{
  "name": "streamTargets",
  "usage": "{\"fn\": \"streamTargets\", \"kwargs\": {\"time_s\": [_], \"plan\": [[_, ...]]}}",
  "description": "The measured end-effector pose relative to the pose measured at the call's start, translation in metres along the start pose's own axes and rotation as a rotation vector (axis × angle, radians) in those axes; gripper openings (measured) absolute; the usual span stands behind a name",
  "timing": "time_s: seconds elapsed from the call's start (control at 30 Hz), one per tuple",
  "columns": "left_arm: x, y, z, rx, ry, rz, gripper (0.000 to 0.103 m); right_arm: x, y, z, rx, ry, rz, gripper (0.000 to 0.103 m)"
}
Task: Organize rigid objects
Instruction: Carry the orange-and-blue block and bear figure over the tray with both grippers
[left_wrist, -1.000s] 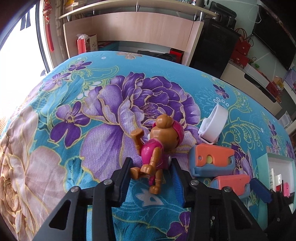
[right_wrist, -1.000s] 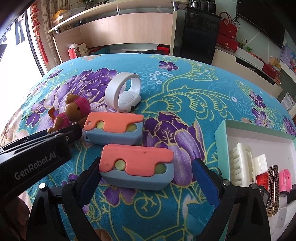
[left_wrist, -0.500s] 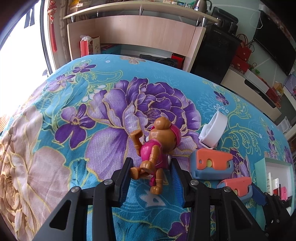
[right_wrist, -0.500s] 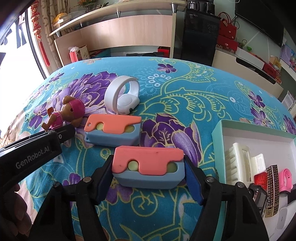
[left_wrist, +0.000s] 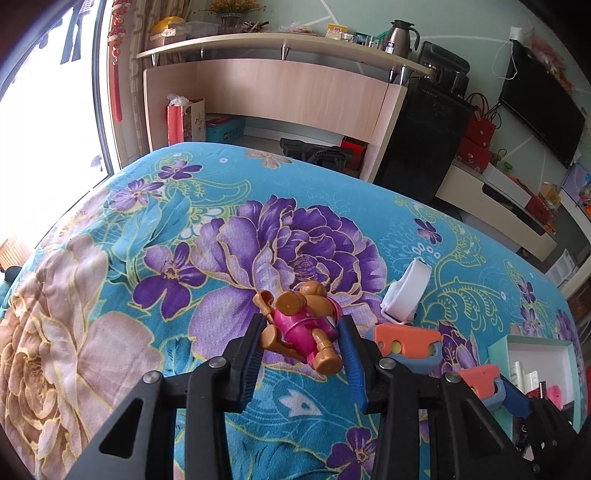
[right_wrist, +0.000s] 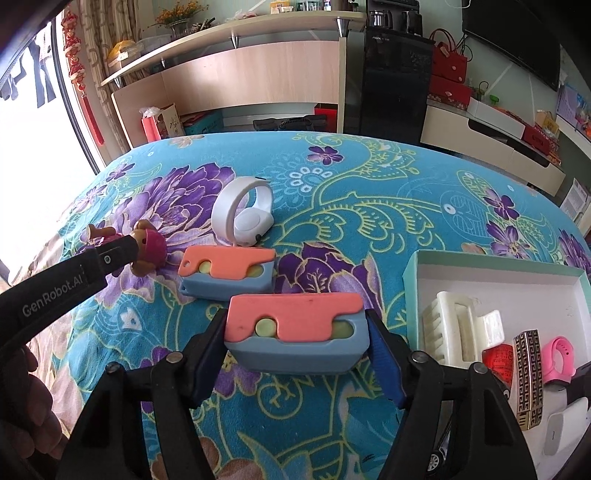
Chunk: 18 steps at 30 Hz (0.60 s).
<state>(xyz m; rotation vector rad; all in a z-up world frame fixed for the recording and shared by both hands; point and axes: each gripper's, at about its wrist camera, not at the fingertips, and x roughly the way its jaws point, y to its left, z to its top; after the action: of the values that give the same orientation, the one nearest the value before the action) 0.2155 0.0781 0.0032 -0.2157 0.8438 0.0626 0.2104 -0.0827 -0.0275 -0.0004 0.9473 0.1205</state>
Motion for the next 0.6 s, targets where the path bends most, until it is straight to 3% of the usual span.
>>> {"fn": "streamTargets", "kwargs": {"time_s": [0.37, 0.6], "plan": [[-0.035, -0.007, 0.007, 0.018, -0.094, -0.006, 0.042, -0.029, -0.009, 0.007, 0.013, -0.060, 0.010, 0.072], [-0.058, -0.037, 0.010, 0.075, -0.149, -0.082, 0.042, -0.058, -0.032, 0.011, 0.047, -0.109, -0.012, 0.072]]}}
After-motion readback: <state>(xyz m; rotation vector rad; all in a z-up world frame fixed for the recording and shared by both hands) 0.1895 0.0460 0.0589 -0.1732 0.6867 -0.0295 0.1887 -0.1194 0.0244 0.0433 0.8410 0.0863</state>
